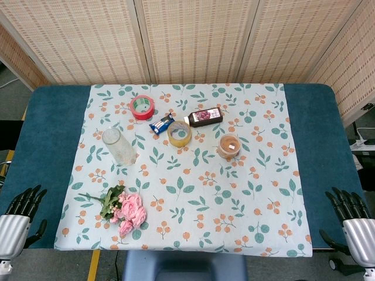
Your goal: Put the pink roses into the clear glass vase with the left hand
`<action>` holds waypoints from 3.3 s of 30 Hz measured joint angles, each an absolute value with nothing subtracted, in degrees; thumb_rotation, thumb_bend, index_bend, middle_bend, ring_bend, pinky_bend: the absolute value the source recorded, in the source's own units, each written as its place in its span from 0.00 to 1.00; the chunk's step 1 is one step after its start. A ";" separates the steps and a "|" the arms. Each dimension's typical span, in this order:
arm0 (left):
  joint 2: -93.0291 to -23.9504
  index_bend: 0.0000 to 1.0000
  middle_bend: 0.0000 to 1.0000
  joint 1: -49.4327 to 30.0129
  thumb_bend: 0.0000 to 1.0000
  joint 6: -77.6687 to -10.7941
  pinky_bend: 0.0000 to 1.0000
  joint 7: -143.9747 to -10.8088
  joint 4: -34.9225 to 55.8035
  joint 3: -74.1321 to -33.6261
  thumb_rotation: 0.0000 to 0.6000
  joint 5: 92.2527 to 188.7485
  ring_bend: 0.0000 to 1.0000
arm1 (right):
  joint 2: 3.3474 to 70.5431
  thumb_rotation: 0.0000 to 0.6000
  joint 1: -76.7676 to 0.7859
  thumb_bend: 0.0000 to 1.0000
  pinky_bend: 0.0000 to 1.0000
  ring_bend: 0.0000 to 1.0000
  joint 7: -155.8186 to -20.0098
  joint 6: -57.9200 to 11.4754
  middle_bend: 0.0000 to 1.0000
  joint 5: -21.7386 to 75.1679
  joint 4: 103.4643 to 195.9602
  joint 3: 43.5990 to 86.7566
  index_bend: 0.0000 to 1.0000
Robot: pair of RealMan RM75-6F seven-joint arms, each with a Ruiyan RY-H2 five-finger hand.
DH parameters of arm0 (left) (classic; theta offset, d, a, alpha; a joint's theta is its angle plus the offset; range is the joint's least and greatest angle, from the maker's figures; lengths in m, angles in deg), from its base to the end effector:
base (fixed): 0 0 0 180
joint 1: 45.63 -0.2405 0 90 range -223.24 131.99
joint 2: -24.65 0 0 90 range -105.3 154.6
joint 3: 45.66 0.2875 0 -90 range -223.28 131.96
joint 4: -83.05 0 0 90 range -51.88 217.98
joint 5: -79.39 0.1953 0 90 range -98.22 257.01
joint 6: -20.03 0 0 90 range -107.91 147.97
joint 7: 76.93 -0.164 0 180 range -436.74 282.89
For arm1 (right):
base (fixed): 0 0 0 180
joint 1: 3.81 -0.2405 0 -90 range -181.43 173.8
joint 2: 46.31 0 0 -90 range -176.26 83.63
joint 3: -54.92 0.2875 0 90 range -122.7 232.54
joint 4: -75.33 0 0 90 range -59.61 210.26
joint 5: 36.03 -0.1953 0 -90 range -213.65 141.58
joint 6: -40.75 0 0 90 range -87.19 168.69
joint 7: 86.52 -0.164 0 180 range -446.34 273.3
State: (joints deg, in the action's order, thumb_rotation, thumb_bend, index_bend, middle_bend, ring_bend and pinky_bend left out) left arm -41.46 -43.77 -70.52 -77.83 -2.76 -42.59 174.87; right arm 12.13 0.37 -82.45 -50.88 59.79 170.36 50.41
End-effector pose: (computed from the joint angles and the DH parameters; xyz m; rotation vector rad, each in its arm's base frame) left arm -0.3385 0.1637 0.1709 -1.5333 -0.8090 -0.8795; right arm -0.3316 -0.1239 0.2026 1.4841 -0.8646 0.7788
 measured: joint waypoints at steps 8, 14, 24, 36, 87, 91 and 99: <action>-44.41 0.00 0.00 -41.98 0.46 -67.17 0.14 -77.93 -1.27 -42.14 1.00 176.06 0.00 | 12.40 0.83 0.55 0.20 0.00 0.00 -82.65 -51.10 0.00 59.94 170.56 50.82 0.00; -46.42 0.00 0.00 -38.80 0.47 -59.45 0.14 -80.11 -2.73 -41.70 1.00 175.51 0.00 | 12.21 0.83 0.54 0.20 0.00 0.00 -83.12 -50.68 0.00 60.77 170.78 50.30 0.00; -52.25 0.00 0.00 -31.81 0.47 -46.82 0.14 -87.05 -4.94 -43.04 1.00 171.58 0.00 | 11.71 0.83 0.54 0.20 0.00 0.00 -83.81 -50.23 0.00 61.19 171.12 49.98 0.00; -56.39 0.02 0.00 -28.27 0.47 -40.69 0.14 -99.15 -6.23 -44.23 1.00 164.56 0.00 | 11.19 0.83 0.81 0.20 0.00 0.00 -84.58 -50.55 0.00 61.05 171.11 50.09 0.00; -51.94 0.91 0.76 -27.61 0.60 -58.38 0.14 -8.00 -5.85 -69.73 1.00 156.69 0.33 | 10.41 0.83 0.49 0.20 0.00 0.00 -85.57 -47.87 0.00 59.59 171.83 49.90 0.00; -50.78 0.91 0.76 -23.09 0.60 -56.55 0.13 -9.35 -8.69 -75.07 1.00 153.73 0.33 | 10.24 0.83 0.41 0.20 0.00 0.00 -86.09 -47.70 0.00 58.95 171.83 50.13 0.00; -54.60 0.91 0.76 -12.42 0.61 -53.07 0.12 -15.21 -8.56 -82.64 1.00 147.17 0.33 | 10.06 0.83 0.09 0.20 0.00 0.00 -87.19 -46.78 0.00 57.44 171.71 50.59 0.00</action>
